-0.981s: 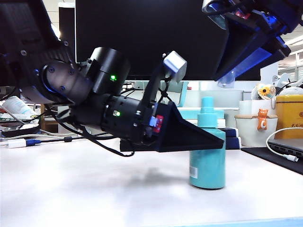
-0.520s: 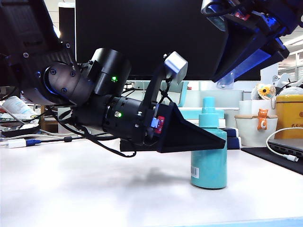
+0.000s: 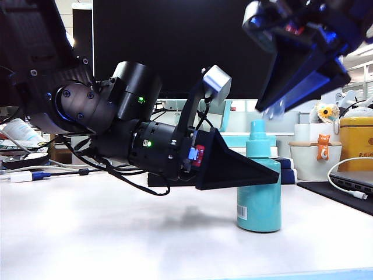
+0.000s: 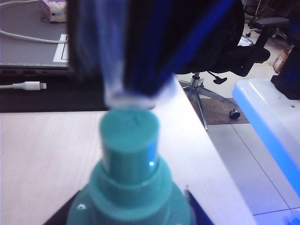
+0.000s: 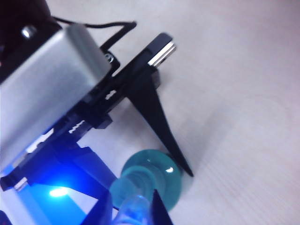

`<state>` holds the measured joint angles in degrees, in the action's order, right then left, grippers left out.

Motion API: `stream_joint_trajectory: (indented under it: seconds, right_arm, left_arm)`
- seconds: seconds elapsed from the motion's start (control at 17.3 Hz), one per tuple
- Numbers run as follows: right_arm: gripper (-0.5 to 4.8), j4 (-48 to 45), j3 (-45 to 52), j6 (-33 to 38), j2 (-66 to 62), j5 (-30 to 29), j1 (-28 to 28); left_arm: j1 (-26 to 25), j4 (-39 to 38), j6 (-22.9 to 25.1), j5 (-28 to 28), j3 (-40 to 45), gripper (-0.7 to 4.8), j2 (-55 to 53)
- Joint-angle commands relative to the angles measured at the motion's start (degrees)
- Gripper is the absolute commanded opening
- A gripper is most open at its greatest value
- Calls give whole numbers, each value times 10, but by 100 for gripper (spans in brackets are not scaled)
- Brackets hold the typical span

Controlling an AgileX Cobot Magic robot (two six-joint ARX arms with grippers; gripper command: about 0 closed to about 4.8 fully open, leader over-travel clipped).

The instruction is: Pick up the sprayer with the left hand, pick up its lid with the right hand then put the lid on the sprayer.

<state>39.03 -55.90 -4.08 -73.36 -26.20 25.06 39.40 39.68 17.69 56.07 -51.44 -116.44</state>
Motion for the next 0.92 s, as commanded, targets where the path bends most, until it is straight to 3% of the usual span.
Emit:
stream_joint_trajectory:
  seconds: [0.06,0.75,0.92]
  right_arm:
    - [-1,-6,-4,-5,-2,-7,1]
    - [-1,-37,-4,-5,-7,-10,2]
    - [-1,-50,-4,-5,-15,-10,26]
  left_arm:
    - [2,-14,-7,-5,1,236,-3]
    - [2,-12,-7,-3,1,236,-3]
    - [2,-12,-7,-3,1,236,-3]
